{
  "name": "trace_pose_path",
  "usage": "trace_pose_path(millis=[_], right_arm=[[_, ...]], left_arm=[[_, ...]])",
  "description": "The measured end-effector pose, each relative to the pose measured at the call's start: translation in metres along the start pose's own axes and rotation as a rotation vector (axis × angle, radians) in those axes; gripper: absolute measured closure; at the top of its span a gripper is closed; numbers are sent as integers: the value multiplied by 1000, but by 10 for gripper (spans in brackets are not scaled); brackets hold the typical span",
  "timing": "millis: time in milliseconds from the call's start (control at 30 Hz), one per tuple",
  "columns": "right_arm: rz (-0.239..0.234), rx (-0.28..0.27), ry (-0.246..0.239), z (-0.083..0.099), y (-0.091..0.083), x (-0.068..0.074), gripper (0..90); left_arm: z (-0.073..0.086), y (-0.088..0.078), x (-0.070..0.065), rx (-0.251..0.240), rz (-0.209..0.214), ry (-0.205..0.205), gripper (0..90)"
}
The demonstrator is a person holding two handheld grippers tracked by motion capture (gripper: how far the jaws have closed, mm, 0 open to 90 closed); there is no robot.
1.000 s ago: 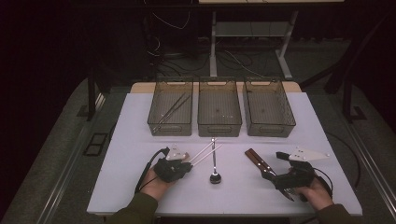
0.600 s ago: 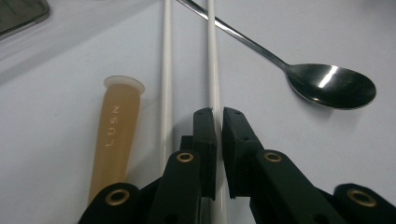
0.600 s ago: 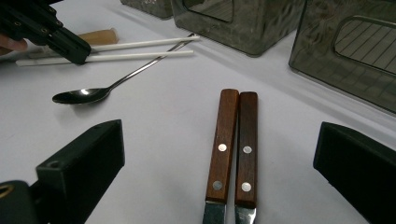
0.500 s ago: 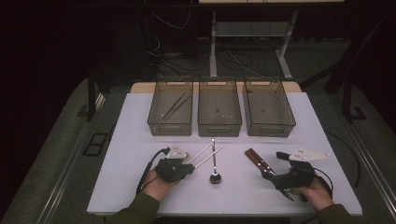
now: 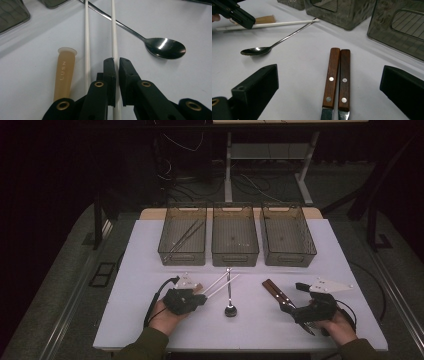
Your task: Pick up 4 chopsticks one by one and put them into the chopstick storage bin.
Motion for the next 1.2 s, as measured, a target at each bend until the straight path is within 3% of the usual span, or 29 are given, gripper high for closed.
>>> trace_pose_path(millis=[733, 1200], right_arm=[[-1, 4, -1, 0, 0, 0, 21], [-11, 26, -3, 3, 4, 2, 21]], left_arm=[[-6, -22, 5, -26, 12, 31, 840], [-22, -43, 21, -123, -7, -7, 840]])
Point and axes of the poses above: each handheld gripper's, and its own axes: y roughly forward along the jaws, z roughly out of its underside, x roughly to its left, the point moved 6 cm from there along y, roughly forward along the jaws, and after that the axes turned 4 degrees about -z, right-handed, at the moved point
